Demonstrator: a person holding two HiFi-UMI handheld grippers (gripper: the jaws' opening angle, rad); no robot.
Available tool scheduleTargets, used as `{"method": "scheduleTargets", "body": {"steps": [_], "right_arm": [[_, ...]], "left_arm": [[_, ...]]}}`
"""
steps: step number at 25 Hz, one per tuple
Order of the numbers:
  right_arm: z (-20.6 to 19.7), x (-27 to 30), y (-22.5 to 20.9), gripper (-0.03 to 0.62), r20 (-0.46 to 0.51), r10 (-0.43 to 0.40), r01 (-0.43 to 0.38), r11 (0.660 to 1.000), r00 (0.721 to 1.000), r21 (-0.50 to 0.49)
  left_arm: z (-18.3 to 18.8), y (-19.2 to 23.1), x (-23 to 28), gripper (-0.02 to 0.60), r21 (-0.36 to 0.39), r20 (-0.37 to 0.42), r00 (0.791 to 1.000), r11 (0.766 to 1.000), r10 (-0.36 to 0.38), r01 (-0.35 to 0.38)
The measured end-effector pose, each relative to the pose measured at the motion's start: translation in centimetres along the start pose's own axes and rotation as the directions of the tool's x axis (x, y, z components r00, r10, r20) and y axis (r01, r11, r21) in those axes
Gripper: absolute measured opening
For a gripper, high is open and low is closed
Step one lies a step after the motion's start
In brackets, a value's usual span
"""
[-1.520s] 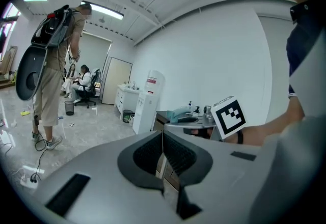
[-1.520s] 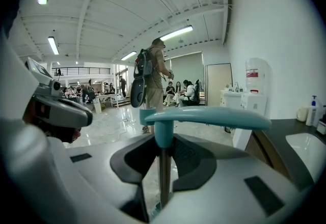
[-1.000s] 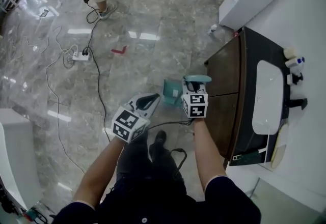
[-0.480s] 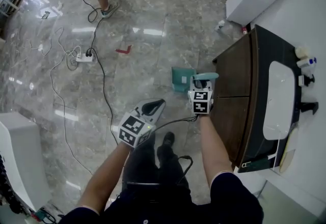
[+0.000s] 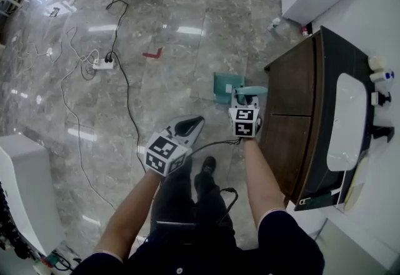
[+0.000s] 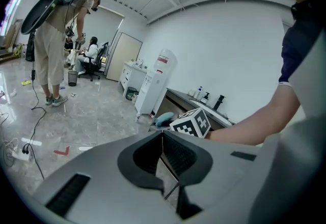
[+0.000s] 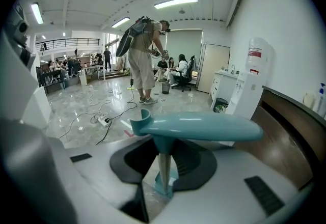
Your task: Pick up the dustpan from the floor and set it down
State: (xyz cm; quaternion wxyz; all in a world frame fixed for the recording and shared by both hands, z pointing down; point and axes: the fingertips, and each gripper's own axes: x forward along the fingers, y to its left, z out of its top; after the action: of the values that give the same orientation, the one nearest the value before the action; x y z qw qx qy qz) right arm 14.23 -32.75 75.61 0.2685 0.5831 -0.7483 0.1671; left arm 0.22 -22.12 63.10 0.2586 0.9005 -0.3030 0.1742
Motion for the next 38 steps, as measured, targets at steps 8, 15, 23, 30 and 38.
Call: {"method": "scheduleTargets", "body": {"steps": [8,15,23,30,38], "right_arm": [[-0.7,0.0,1.5,0.098,-0.026,-0.007,0.008,0.999,1.0,0.034],[-1.4,-0.1,1.3,0.177,-0.069,-0.063,0.069,0.993,0.996,0.094],[-5.6,-4.0,3.9,0.215,-0.21,0.057,-0.022,0.986,0.976,0.164],[-0.1,-13.6,6.7,0.144,-0.004,0.166,-0.161,0.967,0.986,0.199],[8.9,-24.6,6.8,0.008,0.262,0.182,-0.233,0.956,0.948,0.178]], "left_arm": [[-0.2,0.0,-0.3,0.014,-0.016,0.007,1.0,1.0,-0.001,0.001],[-0.6,-0.6,-0.7,0.014,-0.027,0.007,1.0,1.0,-0.012,0.013],[-0.5,-2.3,-1.9,0.014,-0.02,0.018,1.0,1.0,-0.013,0.013],[1.3,-6.1,-4.1,0.014,-0.001,0.077,0.996,0.999,-0.035,0.036],[6.0,-12.1,-7.6,0.014,0.088,0.177,0.982,0.995,-0.063,0.048]]}}
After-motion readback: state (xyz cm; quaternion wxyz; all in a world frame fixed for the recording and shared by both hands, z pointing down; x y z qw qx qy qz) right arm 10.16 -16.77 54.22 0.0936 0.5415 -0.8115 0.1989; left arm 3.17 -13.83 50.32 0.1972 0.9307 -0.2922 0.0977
